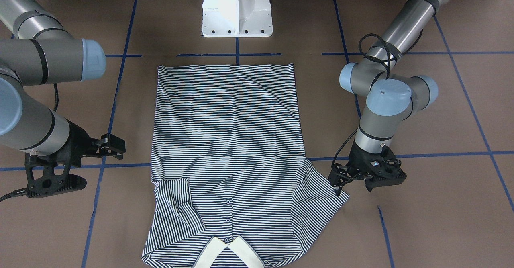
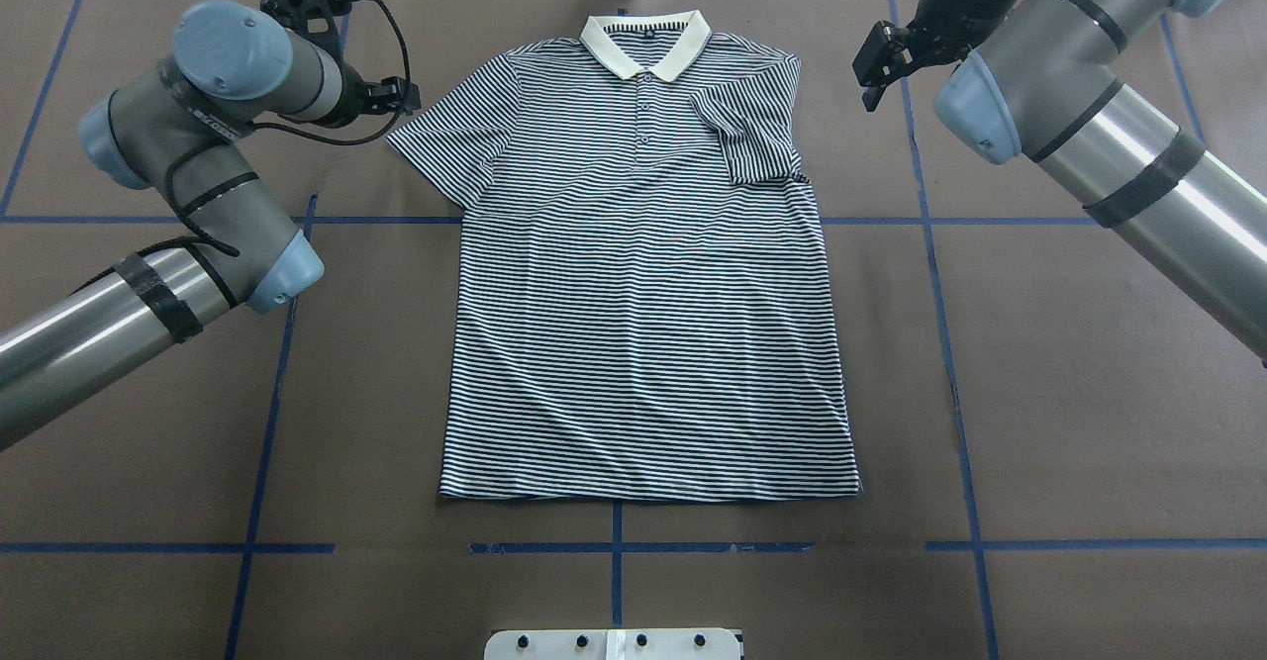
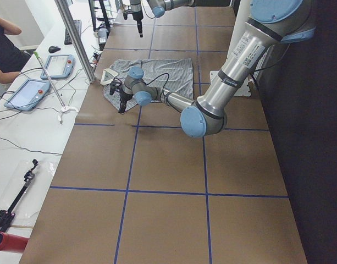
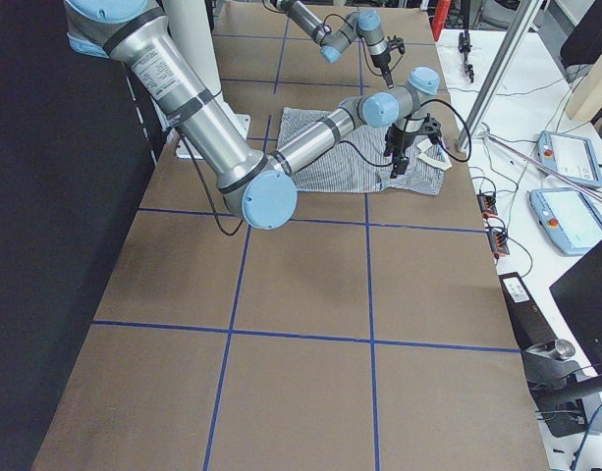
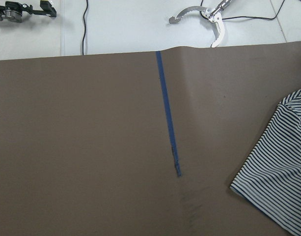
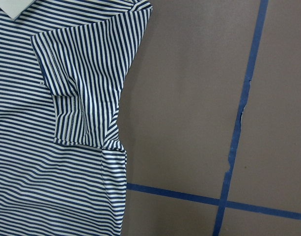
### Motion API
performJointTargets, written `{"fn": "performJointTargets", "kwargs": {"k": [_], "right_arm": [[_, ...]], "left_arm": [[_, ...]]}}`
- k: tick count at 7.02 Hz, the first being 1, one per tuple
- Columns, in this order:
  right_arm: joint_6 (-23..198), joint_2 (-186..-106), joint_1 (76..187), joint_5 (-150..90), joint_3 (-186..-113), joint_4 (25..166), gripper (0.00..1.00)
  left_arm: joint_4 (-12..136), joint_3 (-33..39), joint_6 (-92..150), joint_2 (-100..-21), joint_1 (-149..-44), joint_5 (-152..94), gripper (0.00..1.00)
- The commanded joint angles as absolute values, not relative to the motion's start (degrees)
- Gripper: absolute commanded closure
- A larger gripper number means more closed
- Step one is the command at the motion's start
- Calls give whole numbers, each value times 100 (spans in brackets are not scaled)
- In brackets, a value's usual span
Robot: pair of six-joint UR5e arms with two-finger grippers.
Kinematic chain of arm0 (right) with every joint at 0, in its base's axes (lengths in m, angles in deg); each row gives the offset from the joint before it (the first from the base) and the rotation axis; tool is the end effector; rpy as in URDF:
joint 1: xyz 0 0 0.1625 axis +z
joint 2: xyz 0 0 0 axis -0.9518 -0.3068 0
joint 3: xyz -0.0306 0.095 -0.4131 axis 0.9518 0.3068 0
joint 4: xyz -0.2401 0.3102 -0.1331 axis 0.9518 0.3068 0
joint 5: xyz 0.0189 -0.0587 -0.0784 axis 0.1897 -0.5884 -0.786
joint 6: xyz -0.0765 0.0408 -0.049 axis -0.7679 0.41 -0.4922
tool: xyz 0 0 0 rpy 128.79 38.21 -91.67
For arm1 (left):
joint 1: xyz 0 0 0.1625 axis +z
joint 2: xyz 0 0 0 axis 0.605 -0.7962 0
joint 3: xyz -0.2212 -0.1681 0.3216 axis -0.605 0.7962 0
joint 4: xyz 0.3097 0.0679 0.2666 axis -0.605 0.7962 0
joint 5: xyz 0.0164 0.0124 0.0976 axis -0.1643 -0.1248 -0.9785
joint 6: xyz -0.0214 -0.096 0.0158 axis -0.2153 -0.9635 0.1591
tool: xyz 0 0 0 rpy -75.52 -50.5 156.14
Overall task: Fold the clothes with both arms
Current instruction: 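Release the sleeve and raise the right gripper while the left arm approaches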
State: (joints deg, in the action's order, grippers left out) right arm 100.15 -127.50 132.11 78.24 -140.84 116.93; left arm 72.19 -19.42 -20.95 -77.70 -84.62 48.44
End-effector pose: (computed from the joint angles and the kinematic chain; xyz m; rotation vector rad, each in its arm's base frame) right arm -0.2999 -0.6550 0.3054 0.0074 -0.8155 -0.1635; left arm 0.4357 -0.6480 0.3791 0.4262 0.8230 -0.2870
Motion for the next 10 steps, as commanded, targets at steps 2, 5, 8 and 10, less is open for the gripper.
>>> {"fn": "performJointTargets", "kwargs": {"k": [2, 5, 8, 10], "right_arm": [[10324, -12968, 13181, 7564, -14184, 11143, 0], [10474, -12933, 13163, 7590, -14192, 11142, 0], [10483, -12942, 13154, 7590, -14184, 11142, 0], [10492, -12968, 13154, 7581, -14175, 11142, 0]], "left_arm": [[7647, -2636, -2287, -8019, -8302, 4748, 0], [7639, -2672, -2243, -8019, -8267, 4616, 13], [7613, -2637, -2190, -8063, -8258, 4616, 83], [7569, -2620, -2164, -8124, -8267, 4633, 100]]}}
